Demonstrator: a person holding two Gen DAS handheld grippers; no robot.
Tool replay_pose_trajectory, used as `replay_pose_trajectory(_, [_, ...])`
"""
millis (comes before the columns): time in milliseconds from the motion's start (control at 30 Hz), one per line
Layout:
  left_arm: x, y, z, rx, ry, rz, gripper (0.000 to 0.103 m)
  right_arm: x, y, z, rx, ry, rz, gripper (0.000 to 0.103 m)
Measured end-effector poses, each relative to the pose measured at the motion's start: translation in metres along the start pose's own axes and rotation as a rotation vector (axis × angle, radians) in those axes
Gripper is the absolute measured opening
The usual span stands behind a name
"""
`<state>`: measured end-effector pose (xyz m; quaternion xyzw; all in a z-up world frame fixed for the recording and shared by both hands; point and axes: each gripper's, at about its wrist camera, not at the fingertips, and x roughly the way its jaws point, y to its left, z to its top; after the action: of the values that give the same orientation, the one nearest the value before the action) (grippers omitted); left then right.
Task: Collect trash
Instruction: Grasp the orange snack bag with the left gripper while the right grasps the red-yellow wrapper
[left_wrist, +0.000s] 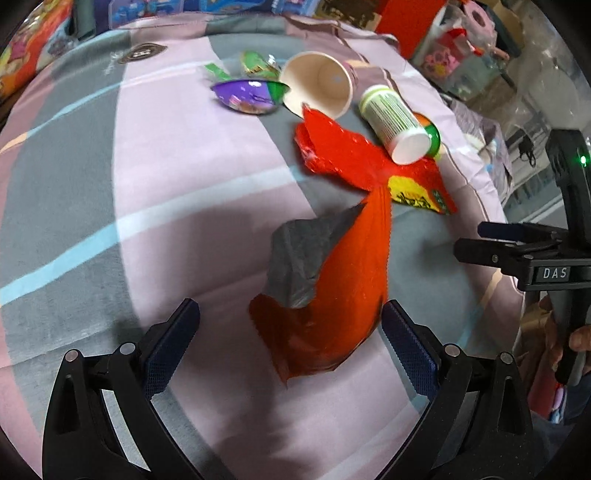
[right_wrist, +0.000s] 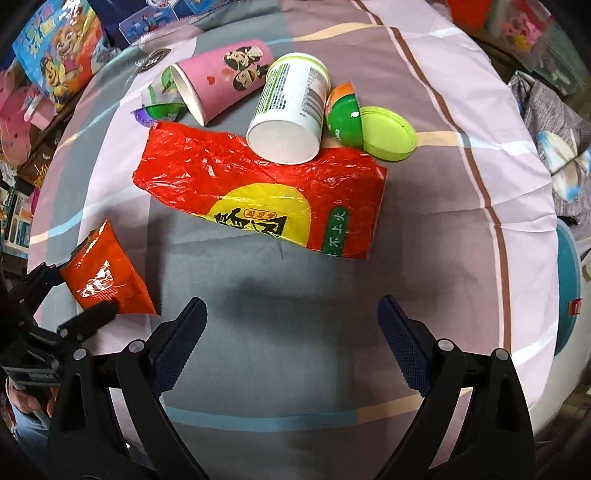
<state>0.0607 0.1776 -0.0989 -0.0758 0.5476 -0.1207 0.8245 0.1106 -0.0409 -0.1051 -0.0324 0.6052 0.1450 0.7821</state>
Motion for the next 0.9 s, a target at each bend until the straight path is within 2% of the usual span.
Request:
replay_pose_trajectory(100, [0.001,-0.007,-0.001,0.045,-0.030,0.008,0.098,0.002,0.001,0.004,0.009,0.006,-0.006,0.090])
replay_pose_trajectory(133, [0.002,-0.007,-0.001,0.045,-0.039,0.006,0.095,0.003,0.001,0.004,0.010,0.007,-0.008,0.090])
replay_pose_trajectory(267, [-0.002,-0.006,-0.001,0.041,-0.058,-0.037,0.047,0.006,0.004,0.010,-0.001,0.013,-0.018,0.090])
replay_pose_trajectory(333, [-0.004,-0.003,0.002,0.035,-0.072,-0.009,0.047,0.007,0.009,0.014,-0.020,0.013,-0.028,0.090])
replay_pose_trajectory(467, [-0.005,0.017,0.006,-0.015,-0.067,-0.030,0.047,0.013,0.025,0.025,-0.064,0.020,-0.053,0.090])
replay_pose_trajectory(733, [-0.014,0.035,0.001,-0.038,-0.071,-0.037,0.060,0.034,0.067,0.046,-0.255,-0.041,-0.175,0.089])
replay_pose_trajectory(833, [-0.014,0.033,0.000,-0.027,-0.070,-0.035,0.070,0.042,0.073,0.051,-0.283,-0.050,-0.196,0.087])
replay_pose_trajectory(900, [-0.013,0.031,-0.001,-0.018,-0.068,-0.028,0.083,0.042,0.073,0.053,-0.280,-0.060,-0.156,0.077])
